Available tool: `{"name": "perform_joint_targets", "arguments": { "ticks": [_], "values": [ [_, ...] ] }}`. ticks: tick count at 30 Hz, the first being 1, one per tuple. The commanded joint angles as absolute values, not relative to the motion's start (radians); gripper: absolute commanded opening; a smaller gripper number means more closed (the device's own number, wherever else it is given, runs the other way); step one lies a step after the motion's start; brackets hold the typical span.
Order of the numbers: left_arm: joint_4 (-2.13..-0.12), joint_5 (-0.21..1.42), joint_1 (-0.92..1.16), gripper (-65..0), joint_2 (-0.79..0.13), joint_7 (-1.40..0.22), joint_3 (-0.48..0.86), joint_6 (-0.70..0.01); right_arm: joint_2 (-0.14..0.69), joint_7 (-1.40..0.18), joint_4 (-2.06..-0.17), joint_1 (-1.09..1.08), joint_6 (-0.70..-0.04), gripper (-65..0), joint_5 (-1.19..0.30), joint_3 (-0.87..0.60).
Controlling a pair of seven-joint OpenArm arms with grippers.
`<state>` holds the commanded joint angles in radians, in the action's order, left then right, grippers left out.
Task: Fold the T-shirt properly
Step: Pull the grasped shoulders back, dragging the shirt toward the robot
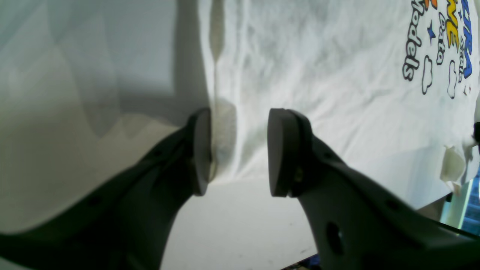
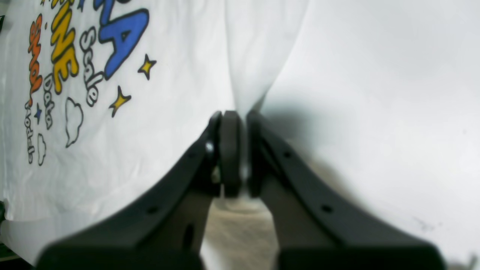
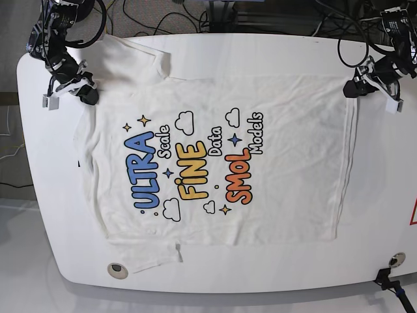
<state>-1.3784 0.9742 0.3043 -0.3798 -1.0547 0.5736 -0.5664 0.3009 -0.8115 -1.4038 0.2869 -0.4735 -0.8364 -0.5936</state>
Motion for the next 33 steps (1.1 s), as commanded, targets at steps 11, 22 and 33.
{"name": "perform_joint_targets", "arguments": {
  "ticks": [11,22,33],
  "values": [
    [-1.371,0.978,0.307,-43.8,-0.380,-1.065,0.568,-0.567,0.300,-0.815,-1.404,0.287,-0.474,-63.2,-0.844,-0.593],
    [-1.392,0.981,0.347,-65.0,-0.378,-1.047,0.562,-0.571,0.295,-0.866,-1.409,0.295,-0.459,-64.2,-0.836,-0.612],
    [-1.407,0.986,0.437,-65.0,-0.391,-1.020,0.572,-0.586,0.300,-0.868,-1.416,0.300,-0.461,-65.0,-0.848,-0.692]
  ]
}}
